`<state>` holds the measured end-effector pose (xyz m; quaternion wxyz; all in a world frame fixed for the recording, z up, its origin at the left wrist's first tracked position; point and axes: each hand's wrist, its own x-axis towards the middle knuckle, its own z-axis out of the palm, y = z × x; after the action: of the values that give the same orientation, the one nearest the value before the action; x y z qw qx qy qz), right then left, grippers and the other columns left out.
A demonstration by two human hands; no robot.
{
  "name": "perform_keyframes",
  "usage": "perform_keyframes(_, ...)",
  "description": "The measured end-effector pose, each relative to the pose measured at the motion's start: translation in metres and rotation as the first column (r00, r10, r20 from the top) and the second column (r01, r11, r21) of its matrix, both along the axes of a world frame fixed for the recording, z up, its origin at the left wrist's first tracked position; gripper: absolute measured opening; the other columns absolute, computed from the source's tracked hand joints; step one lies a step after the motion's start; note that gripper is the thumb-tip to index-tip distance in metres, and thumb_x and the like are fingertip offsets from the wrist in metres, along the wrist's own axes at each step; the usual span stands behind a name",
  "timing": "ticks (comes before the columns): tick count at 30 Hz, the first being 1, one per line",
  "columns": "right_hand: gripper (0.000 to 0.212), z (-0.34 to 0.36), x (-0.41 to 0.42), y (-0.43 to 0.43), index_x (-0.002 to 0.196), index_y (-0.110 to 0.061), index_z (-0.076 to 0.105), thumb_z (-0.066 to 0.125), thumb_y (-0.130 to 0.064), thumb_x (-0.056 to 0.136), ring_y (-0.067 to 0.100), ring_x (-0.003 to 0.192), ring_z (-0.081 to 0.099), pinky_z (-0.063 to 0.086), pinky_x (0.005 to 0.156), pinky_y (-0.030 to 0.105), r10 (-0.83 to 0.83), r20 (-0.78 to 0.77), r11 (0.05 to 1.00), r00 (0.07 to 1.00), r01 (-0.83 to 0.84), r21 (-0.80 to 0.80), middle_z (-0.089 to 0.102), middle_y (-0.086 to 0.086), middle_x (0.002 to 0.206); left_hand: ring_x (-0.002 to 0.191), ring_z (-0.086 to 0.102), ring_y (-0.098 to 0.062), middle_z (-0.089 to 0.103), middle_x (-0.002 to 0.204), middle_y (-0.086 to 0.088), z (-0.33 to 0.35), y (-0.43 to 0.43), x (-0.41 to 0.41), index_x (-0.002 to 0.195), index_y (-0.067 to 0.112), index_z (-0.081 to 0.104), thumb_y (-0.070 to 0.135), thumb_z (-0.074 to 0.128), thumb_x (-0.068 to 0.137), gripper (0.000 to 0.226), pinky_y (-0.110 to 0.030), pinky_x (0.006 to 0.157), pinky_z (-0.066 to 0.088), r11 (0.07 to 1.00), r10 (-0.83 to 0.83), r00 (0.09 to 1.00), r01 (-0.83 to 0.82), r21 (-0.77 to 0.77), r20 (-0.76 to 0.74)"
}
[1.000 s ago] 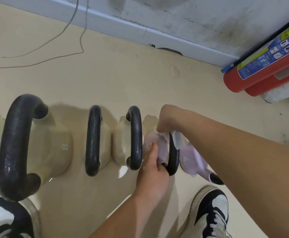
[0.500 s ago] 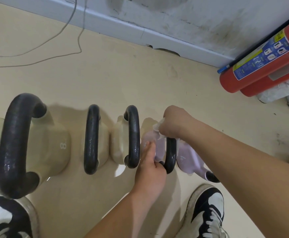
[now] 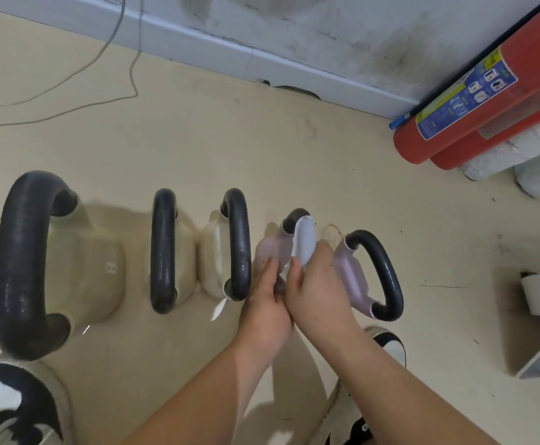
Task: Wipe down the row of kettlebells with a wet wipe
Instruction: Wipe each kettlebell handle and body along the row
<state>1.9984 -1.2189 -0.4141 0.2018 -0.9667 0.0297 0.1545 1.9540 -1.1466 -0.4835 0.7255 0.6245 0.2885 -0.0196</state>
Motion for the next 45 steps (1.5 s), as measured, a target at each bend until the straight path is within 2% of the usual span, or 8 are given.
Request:
perform_keyframes(5,0.02,-0.007,-0.022,-0.012,0.11,-0.025,0.038,0.053,-0.036,0.103,0.022,0.095,0.06,0.053,0.078,0.037,-0.043,-0.029,0.993,0.999,0.046,0.113,0.055,-0.001,0.102,0.087,0.051,-0.001,0.052,0.095,0.003,-0.015,-0.002,-0.013,0.105,0.024,0.062,0.021,0.056,0.104,0.007,-0.015,0.086,0.043,0.985,-0.171,0.982,0.168,0.047,0.077)
perform_keyframes(8,0.031,0.001,-0.014,-0.015,0.113,-0.02,0.051,0.061,-0.043,0.096,0.016,0.108,0.052,0.049,0.09,0.035,-0.045,-0.048,0.994,0.998,0.05,0.101,0.05,-0.004,0.112,0.108,0.06,-0.008,0.062,0.113,0.003,-0.004,-0.003,-0.009,0.126,0.019,0.061,0.005,0.054,0.098,0.033,-0.019,0.105,0.041,0.913,-0.05,0.996,0.018,-0.407,-0.07)
perform_keyframes(10,0.051,0.012,0.001,-0.014,0.128,-0.024,0.052,0.064,-0.056,0.09,0.007,0.111,0.054,0.051,0.094,0.034,-0.092,-0.069,0.986,0.993,0.101,0.134,0.054,-0.008,0.12,0.105,0.06,0.009,0.063,0.113,0.016,0.007,-0.002,-0.005,0.131,0.015,0.057,-0.006,0.041,0.104,0.038,-0.005,0.091,0.043,0.856,-0.052,0.991,-0.022,-0.517,-0.127)
perform_keyframes(15,0.034,0.028,0.034,-0.004,0.112,-0.012,0.06,0.042,-0.041,0.108,0.016,0.085,0.061,0.045,0.068,0.02,-0.07,-0.221,0.995,0.973,0.084,0.055,0.065,-0.002,0.091,0.11,0.055,-0.006,0.059,0.125,0.004,0.019,-0.006,0.006,0.135,0.021,0.058,0.015,0.045,0.108,0.03,-0.016,0.088,0.045,0.809,0.041,0.989,-0.115,-0.577,-0.139)
perform_keyframes(18,0.036,0.024,0.034,0.002,0.112,-0.009,0.057,0.04,-0.041,0.11,0.015,0.077,0.058,0.034,0.056,0.016,-0.016,-0.171,1.0,0.985,0.013,-0.021,0.066,0.003,0.092,0.096,0.061,-0.007,0.065,0.111,0.003,0.019,-0.012,0.01,0.123,0.033,0.057,0.012,0.044,0.108,0.029,-0.01,0.083,0.05,0.93,0.016,0.993,-0.058,-0.363,-0.118)
perform_keyframes(22,0.032,0.02,0.016,-0.008,0.084,-0.017,0.054,0.052,-0.04,0.107,0.002,0.056,0.05,0.037,0.051,0.017,-0.082,-0.136,0.975,0.987,0.108,0.194,0.055,-0.01,0.065,0.107,0.065,-0.008,0.067,0.11,0.024,0.027,-0.016,0.003,0.111,0.048,0.061,0.042,0.038,0.103,0.025,-0.042,0.1,0.054,0.981,0.044,0.995,-0.06,-0.187,-0.085)
perform_keyframes(29,0.04,0.021,-0.016,-0.022,0.064,-0.018,0.054,0.066,-0.023,0.102,0.0,0.049,0.04,0.035,0.049,0.012,-0.196,-0.18,0.806,0.964,0.263,0.53,0.045,-0.016,0.05,0.089,0.061,-0.011,0.051,0.098,0.013,0.025,-0.013,-0.02,0.096,0.024,0.071,0.027,0.049,0.105,0.024,-0.03,0.084,0.051,0.971,-0.079,0.996,0.07,0.227,0.032)
perform_keyframes(45,0.018,-0.038,-0.059,-0.045,0.114,-0.033,0.076,0.064,-0.024,0.103,0.022,0.073,0.066,0.052,0.073,0.027,-0.187,-0.245,0.8,0.951,0.292,0.524,0.08,-0.003,0.088,0.082,0.061,-0.022,0.061,0.084,0.005,0.01,-0.018,-0.02,0.097,0.018,0.047,0.018,0.049,0.103,0.007,-0.034,0.069,0.046,0.957,-0.095,0.98,0.139,0.254,-0.176)
